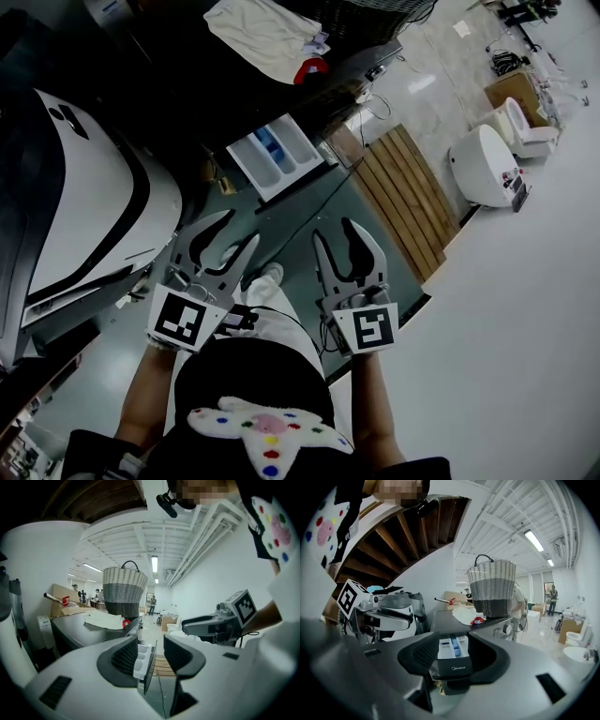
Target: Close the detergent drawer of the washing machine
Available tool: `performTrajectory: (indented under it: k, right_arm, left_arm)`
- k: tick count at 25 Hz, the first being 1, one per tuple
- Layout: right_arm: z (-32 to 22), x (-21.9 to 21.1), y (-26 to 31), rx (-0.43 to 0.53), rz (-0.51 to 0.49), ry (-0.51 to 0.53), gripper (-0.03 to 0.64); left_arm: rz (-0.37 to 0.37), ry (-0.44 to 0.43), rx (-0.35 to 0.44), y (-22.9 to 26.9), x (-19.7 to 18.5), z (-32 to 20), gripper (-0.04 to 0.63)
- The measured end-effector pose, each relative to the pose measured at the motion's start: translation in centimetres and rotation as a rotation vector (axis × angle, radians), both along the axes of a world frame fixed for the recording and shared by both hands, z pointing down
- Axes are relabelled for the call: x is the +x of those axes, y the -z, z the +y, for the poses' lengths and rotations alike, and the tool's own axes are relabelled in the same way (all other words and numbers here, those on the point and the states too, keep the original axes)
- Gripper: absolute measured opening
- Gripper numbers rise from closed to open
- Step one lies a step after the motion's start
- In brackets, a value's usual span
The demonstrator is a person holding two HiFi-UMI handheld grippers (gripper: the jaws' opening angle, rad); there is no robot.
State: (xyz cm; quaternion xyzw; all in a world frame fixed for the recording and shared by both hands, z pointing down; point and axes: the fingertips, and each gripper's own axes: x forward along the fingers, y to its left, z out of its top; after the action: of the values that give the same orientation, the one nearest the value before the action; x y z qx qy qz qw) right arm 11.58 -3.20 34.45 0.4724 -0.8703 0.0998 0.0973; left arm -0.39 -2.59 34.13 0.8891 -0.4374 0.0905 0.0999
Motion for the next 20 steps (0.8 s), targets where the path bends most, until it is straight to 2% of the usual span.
performTrajectory:
  k: [6, 20]
  right_arm:
    - [-0.7, 0.2, -1.3, -0.009, 0.015, 0.044, 0.178]
    - [-2.7, 1.3, -5.4, -0.042, 0.031, 0.075, 0.179]
  left_arm:
    - [0.026, 0.037, -0.006, -1.1, 0.1, -0.3, 0.173]
    - [-0.026, 0.094, -0.068, -5.8, -0.1, 0.0, 0.173]
